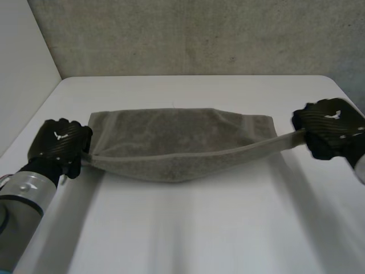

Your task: Fold the towel.

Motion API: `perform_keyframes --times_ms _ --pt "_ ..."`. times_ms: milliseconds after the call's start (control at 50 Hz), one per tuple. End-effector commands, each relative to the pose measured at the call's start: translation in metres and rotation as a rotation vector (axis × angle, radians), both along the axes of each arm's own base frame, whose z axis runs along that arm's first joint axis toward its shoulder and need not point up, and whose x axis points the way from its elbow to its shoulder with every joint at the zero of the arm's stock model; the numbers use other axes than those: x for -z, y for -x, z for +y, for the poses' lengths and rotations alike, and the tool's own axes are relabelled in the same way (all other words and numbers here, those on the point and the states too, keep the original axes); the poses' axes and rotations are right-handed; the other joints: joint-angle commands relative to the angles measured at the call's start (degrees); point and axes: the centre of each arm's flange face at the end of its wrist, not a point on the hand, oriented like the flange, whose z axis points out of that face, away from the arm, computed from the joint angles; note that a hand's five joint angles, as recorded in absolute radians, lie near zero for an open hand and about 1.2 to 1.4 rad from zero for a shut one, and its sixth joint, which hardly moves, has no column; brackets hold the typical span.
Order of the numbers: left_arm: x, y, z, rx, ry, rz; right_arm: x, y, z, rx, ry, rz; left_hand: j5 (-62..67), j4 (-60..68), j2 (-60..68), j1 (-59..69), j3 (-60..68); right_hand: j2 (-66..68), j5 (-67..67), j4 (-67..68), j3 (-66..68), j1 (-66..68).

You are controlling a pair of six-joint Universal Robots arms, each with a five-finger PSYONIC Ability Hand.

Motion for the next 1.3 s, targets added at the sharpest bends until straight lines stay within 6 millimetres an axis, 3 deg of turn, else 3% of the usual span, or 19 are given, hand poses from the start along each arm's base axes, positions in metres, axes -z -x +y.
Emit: perform_keyframes --times_ms 20,120,260,300,380,420,440,540,660,700,860,1040,1080,1100,1120,1140,1160,1200,1300 --pt "-0.051 -0.006 0.031 0.001 0.161 0.034 -0.048 0.028 0.017 0.079 0.039 -0.008 -18.22 -7.75 -7.40 -6.96 -9.12 4.75 2.74 2.70 2.57 2.71" --pt "-0.070 -0.006 0.045 0.025 0.227 0.048 -0.065 0.036 0.020 0.074 0.065 -0.014 -18.22 -7.75 -7.40 -6.96 -9.12 4.75 2.74 2.70 2.57 2.71" --pt "-0.057 0.001 0.043 0.085 0.177 0.042 -0.069 0.040 0.016 0.057 0.077 -0.020 -18.22 -7.75 -7.40 -6.96 -9.12 4.75 2.74 2.70 2.57 2.71" --pt "-0.033 0.004 0.031 0.093 0.073 0.020 -0.055 0.041 0.005 0.052 0.019 -0.028 -18.22 -7.75 -7.40 -6.96 -9.12 4.75 2.74 2.70 2.57 2.71" --pt "-0.015 0.008 0.017 0.095 0.004 0.001 -0.032 0.038 -0.014 0.030 -0.063 -0.021 -18.22 -7.75 -7.40 -6.96 -9.12 4.75 2.74 2.70 2.57 2.71" --pt "0.002 0.012 -0.004 0.090 -0.040 -0.009 -0.014 0.029 -0.030 -0.006 -0.130 0.005 -18.22 -7.75 -7.40 -6.96 -9.12 4.75 2.74 2.70 2.57 2.71" --pt "0.002 0.012 -0.004 0.090 -0.040 -0.009 -0.013 0.029 -0.030 -0.006 -0.130 0.005 -18.22 -7.75 -7.40 -6.96 -9.12 4.75 2.74 2.70 2.57 2.71" --pt "0.021 0.023 -0.050 0.089 -0.065 -0.013 0.029 0.029 -0.068 0.061 -0.247 0.066 -18.22 -7.75 -7.40 -6.96 -9.12 4.75 2.74 2.70 2.57 2.71" --pt "0.027 0.043 -0.077 0.124 -0.046 -0.011 0.047 0.012 -0.086 0.074 -0.256 0.100 -18.22 -7.75 -7.40 -6.96 -9.12 4.75 2.74 2.70 2.57 2.71" --pt "0.032 0.052 -0.095 0.132 -0.030 -0.009 0.058 0.007 -0.101 0.106 -0.232 0.107 -18.22 -7.75 -7.40 -6.96 -9.12 4.75 2.74 2.70 2.57 2.71" --pt "0.041 0.060 -0.136 0.034 0.011 -0.025 0.066 -0.001 -0.125 0.175 -0.128 0.068 -18.22 -7.75 -7.40 -6.96 -9.12 4.75 2.74 2.70 2.57 2.71" --pt "0.058 0.071 -0.139 0.041 -0.002 -0.073 0.068 -0.008 -0.133 0.177 -0.085 0.051 -18.87 -8.40 -8.05 -7.61 -9.77 4.75 2.74 2.70 2.57 2.71" --pt "0.063 0.074 -0.138 0.047 -0.010 -0.076 0.074 -0.011 -0.136 0.175 -0.091 0.057 -26.72 -16.24 -15.90 -15.46 -17.61 4.75 2.74 2.70 2.57 2.71" --pt "0.065 0.074 -0.137 0.049 -0.014 -0.079 0.078 -0.012 -0.137 0.176 -0.101 0.060 -41.93 -31.46 -31.11 -30.67 -32.83 -5.85 -7.86 -7.89 -8.03 -7.89" --pt "0.065 0.074 -0.137 0.049 -0.014 -0.079 0.078 -0.012 -0.137 0.176 -0.101 0.060 -42.09 -31.61 -31.27 -30.83 -32.98 -5.95 -7.96 -8.00 -8.13 -7.99" --pt "0.065 0.075 -0.136 0.049 -0.016 -0.081 0.080 -0.011 -0.138 0.186 -0.107 0.064 -64.23 -53.76 -53.42 -52.98 -55.13 -41.26 -43.27 -43.31 -43.44 -43.30" --pt "0.066 0.075 -0.135 0.048 -0.019 -0.084 0.083 -0.011 -0.137 0.202 -0.118 0.072 -80.61 -70.13 -69.79 -69.35 -71.50 -65.25 -67.26 -67.30 -67.43 -67.29" --pt "0.065 0.076 -0.134 0.041 -0.015 -0.085 0.085 -0.011 -0.135 0.220 -0.125 0.083 -88.22 -77.75 -77.40 -76.96 -79.12 -65.25 -67.26 -67.30 -67.43 -67.29" --pt "0.058 0.075 -0.133 -0.009 -0.002 -0.082 0.087 -0.014 -0.129 0.251 -0.129 0.093 -88.18 -77.70 -77.36 -76.92 -79.07 -65.25 -67.26 -67.30 -67.43 -67.29"
